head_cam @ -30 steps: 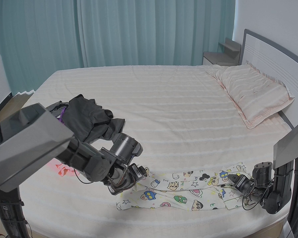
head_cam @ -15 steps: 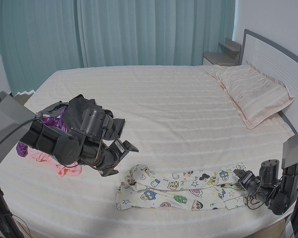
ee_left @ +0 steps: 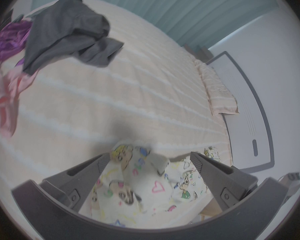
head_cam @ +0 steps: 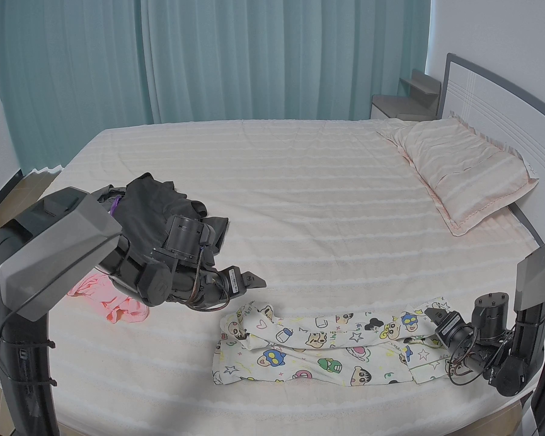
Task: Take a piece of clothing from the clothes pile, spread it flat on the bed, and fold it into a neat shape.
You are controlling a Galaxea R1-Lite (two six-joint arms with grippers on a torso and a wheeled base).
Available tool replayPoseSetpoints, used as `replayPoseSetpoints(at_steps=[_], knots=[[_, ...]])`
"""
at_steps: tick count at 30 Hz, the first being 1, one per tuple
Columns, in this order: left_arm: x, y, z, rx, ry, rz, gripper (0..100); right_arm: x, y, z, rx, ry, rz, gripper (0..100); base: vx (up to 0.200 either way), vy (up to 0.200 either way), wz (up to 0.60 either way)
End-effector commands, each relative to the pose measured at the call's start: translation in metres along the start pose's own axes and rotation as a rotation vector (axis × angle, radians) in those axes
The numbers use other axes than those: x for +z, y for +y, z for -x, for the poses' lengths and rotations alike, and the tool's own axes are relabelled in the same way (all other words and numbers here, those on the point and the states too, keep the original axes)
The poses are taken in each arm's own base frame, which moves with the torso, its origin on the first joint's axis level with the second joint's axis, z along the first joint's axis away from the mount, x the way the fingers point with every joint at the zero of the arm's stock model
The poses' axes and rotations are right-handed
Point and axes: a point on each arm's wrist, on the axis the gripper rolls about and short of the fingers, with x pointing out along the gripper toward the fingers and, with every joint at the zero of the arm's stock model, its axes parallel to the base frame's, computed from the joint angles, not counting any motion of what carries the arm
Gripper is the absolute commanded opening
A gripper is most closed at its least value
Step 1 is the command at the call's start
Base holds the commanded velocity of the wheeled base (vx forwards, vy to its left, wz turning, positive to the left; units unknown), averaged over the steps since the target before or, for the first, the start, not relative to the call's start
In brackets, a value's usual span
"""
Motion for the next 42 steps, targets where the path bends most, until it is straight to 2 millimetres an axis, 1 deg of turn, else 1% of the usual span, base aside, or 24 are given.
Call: replayPoseSetpoints(at_steps=[1, 6, 9, 12, 15, 19, 20, 24, 30, 31, 34, 38, 42], knots=[[-0.014, 0.022, -0.033, 0.007, 0.028, -0.047, 100, -0.005, 0.002, 0.005, 0.010, 0.011, 0.010, 100, 0.000, 0.000, 0.00], [-0.011, 0.022, -0.038, -0.028, -0.019, -0.088, 100, -0.012, 0.005, 0.006, 0.006, 0.007, 0.030, 100, 0.000, 0.000, 0.00], [-0.012, 0.022, -0.039, -0.053, -0.011, -0.116, 100, -0.013, 0.005, 0.007, 0.007, 0.008, 0.030, 100, 0.000, 0.000, 0.00], [-0.017, 0.021, -0.039, -0.078, 0.016, -0.165, 100, -0.012, 0.005, 0.007, 0.009, 0.007, -0.009, 100, 0.000, 0.000, 0.00], [-0.019, 0.018, -0.040, -0.084, 0.021, -0.174, 100, -0.013, 0.005, 0.007, 0.007, 0.007, -0.011, 100, 0.000, 0.000, 0.00], [-0.021, 0.019, -0.038, -0.080, 0.028, -0.173, 100, -0.013, 0.005, 0.007, 0.007, 0.006, -0.011, 100, 0.000, 0.000, 0.00], [-0.022, 0.020, -0.038, -0.079, 0.032, -0.172, 0, -0.013, 0.005, 0.007, 0.007, 0.006, -0.011, 100, 0.000, 0.000, 0.00], [-0.024, 0.023, -0.035, -0.069, 0.038, -0.164, 0, -0.012, 0.006, 0.007, 0.010, 0.003, -0.013, 100, 0.000, 0.000, 0.00], [-0.017, 0.017, -0.014, -0.067, 0.002, -0.163, 0, -0.012, 0.006, 0.007, 0.010, 0.003, -0.013, 100, 0.000, 0.000, 0.00], [-0.015, 0.013, -0.006, -0.072, -0.010, -0.165, 0, -0.012, 0.006, 0.007, 0.010, 0.003, -0.013, 100, 0.000, 0.000, 0.00], [-0.012, 0.007, 0.005, -0.066, -0.040, -0.176, 0, -0.012, 0.006, 0.007, 0.010, 0.004, -0.013, 100, 0.000, 0.000, 0.00], [-0.008, -0.002, 0.009, -0.046, -0.088, -0.191, 0, -0.012, 0.006, 0.007, 0.010, 0.004, -0.013, 100, 0.000, 0.000, 0.00], [-0.003, -0.009, 0.008, -0.035, -0.124, -0.203, 0, -0.012, 0.006, 0.007, 0.011, 0.002, -0.016, 100, 0.000, 0.000, 0.00]])
